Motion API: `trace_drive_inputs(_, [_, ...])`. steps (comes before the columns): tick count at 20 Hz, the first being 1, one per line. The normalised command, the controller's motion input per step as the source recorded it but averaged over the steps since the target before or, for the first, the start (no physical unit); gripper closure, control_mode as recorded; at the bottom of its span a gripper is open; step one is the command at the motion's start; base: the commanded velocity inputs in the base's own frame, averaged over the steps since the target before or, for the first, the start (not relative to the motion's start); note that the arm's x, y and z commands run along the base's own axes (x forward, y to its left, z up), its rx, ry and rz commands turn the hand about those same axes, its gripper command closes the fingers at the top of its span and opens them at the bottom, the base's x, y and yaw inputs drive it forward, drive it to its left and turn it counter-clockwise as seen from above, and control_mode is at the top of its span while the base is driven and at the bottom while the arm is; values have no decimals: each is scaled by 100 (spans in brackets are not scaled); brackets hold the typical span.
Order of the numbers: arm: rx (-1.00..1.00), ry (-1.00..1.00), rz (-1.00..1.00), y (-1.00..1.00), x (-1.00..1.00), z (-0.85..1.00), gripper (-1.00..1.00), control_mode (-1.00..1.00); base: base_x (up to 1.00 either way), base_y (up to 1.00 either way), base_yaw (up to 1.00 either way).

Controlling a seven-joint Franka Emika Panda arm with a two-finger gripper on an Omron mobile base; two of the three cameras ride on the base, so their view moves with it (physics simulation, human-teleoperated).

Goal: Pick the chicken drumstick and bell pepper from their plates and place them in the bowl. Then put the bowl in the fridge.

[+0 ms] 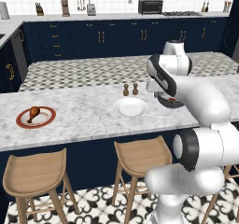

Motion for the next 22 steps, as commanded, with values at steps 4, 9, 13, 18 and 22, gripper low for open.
trace_drive_inputs(4, [0,0,0,0,0,0,-100,100,-22,100,11])
trace_drive_inputs(9, [0,0,0,0,0,0,-100,100,0,100,0])
trace_drive_inputs(13, [0,0,0,0,0,0,-100,100,19,100,-3])
trace_drive_inputs(18, [0,0,0,0,0,0,-100,100,39,100,-7])
trace_drive_inputs(22, [0,0,0,0,0,0,-100,100,89,75,-24])
